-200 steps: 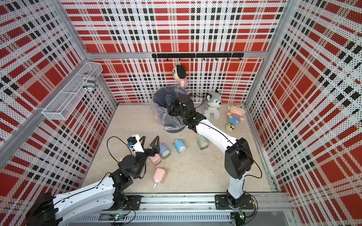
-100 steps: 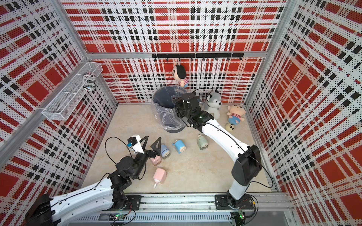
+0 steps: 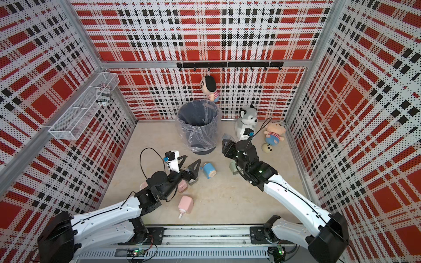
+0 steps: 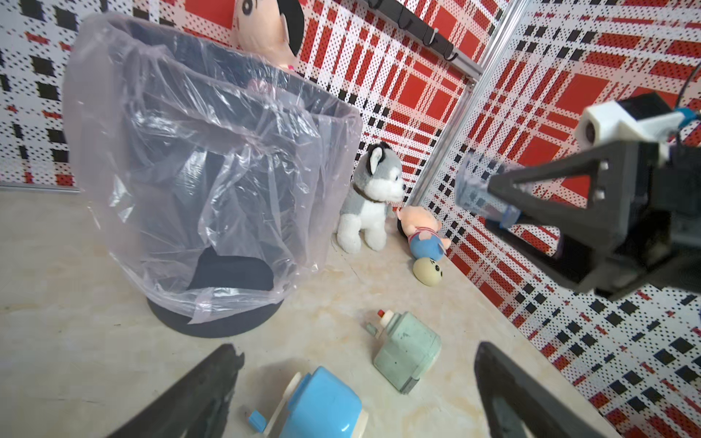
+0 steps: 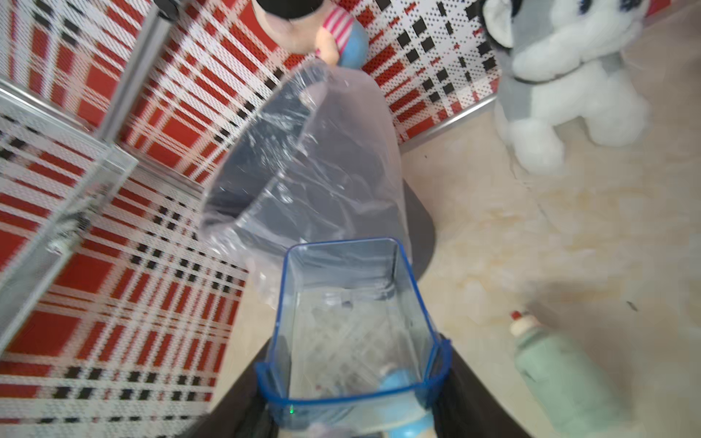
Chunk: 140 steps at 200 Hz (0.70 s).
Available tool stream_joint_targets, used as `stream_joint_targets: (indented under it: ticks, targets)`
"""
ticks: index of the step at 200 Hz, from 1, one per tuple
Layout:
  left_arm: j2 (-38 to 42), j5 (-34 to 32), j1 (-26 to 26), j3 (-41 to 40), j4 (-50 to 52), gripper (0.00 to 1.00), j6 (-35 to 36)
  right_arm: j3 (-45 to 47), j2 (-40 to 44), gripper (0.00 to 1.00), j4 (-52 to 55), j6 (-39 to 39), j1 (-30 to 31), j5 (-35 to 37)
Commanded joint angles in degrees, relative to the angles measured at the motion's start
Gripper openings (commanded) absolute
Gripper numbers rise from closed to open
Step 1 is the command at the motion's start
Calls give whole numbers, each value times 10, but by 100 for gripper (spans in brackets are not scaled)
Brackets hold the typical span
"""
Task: Take out the pencil sharpener tray and clean the shavings
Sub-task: Pour the shavings into the trash bin, then place the container at the center of the board.
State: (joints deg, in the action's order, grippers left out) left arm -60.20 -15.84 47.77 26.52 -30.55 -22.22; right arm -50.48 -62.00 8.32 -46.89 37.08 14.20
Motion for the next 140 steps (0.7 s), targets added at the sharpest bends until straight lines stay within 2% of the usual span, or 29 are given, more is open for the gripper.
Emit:
stream_joint_targets:
  ticks: [1, 18, 55, 85, 140]
  targets:
    - [-36, 105, -43, 15, 15, 98, -43, 67, 32, 48, -51, 100, 6, -4]
    - [-58, 134, -60, 22, 15, 98, -51, 126, 56, 48, -68, 127, 15, -9]
    - [-97, 142, -65, 42, 32, 98, -44, 213, 83, 48, -77, 170, 74, 13]
    - [-129, 159, -65, 55, 35, 98, -42, 255, 93, 46, -78, 159, 121, 8]
    - [-152, 150, -65, 59, 36, 98, -30, 307, 72, 46, -109, 121, 227, 64]
